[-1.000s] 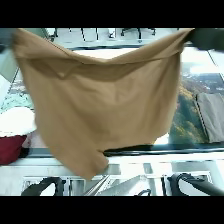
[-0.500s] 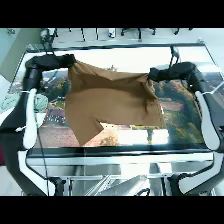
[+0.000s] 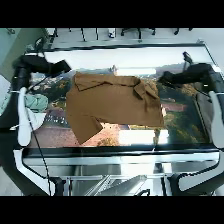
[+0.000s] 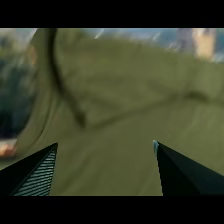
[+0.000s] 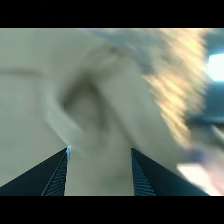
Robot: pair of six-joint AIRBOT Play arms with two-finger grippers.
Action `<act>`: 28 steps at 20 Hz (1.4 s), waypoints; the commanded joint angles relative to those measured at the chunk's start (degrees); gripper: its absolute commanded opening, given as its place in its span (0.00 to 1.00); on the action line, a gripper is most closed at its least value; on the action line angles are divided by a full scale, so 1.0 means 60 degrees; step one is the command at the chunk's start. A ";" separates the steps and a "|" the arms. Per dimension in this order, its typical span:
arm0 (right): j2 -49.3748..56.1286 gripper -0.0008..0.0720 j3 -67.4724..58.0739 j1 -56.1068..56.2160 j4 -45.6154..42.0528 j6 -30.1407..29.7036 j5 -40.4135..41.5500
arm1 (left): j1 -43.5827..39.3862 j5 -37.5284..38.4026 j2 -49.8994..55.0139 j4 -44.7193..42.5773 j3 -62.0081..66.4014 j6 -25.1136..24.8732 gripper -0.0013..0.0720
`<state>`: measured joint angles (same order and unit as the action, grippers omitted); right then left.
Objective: Fold the shirts.
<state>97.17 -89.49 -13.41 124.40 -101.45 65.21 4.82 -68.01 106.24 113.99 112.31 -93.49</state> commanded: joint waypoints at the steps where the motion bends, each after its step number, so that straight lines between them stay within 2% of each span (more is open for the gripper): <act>1: -0.0685 0.61 0.1337 -0.1297 -0.0623 -0.0404 0.2098 | 0.1286 -0.2951 -0.0867 0.0106 -0.2153 -0.0146 0.93; 4: -0.1260 0.61 0.3279 -0.2113 -0.0495 -0.1024 0.2127 | 0.1854 -0.2109 -0.1530 0.0721 -0.4903 -0.0827 0.93; 6: -0.1381 0.61 0.4102 -0.2448 -0.0106 -0.1399 0.2138 | 0.1949 -0.1526 -0.1486 0.0871 -0.5788 -0.1020 0.93; 8: -0.1388 0.61 0.4648 -0.2528 0.0255 -0.1727 0.2138 | 0.1938 -0.1326 -0.1122 0.0965 -0.5974 -0.1115 0.93; 11: -0.1384 0.61 0.5166 -0.2499 0.0776 -0.2178 0.2084 | 0.1836 -0.1129 -0.0539 0.2222 -0.5956 -0.1687 0.93; 12: -0.1384 0.61 0.5246 -0.2499 0.0776 -0.2178 0.2047 | 0.1789 -0.1071 -0.0364 0.2444 -0.5916 -0.1774 0.88; 13: -0.1381 0.61 0.5304 -0.2499 0.0776 -0.2175 0.2018 | 0.1698 -0.1075 -0.0120 0.2419 -0.5745 -0.1807 0.79; 16: -0.1377 0.61 0.5428 -0.2415 0.0820 -0.2240 0.1800 | 0.1453 -0.1089 0.0481 0.2524 -0.5038 -0.1810 0.79; 17: -0.1351 0.61 0.5446 -0.2331 0.0816 -0.2277 0.1767 | 0.1326 -0.1118 0.0619 0.2517 -0.4768 -0.1810 0.62; 18: -0.1341 0.61 0.5486 -0.2208 0.0812 -0.2291 0.1632 | 0.1217 -0.1184 0.0721 0.2506 -0.4546 -0.1814 0.26; 19: -0.1293 0.61 0.5501 -0.2055 0.0816 -0.2320 0.1490 | 0.1122 -0.1235 0.0754 0.2503 -0.4379 -0.1869 0.04; 28: -0.0306 0.61 0.5497 -0.0845 0.0820 -0.2393 0.0583 | 0.0980 -0.2018 0.0747 0.2499 -0.3468 -0.1920 0.04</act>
<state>93.67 -56.62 -19.86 130.61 -115.59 71.57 10.79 -78.02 110.65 128.88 90.28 -104.92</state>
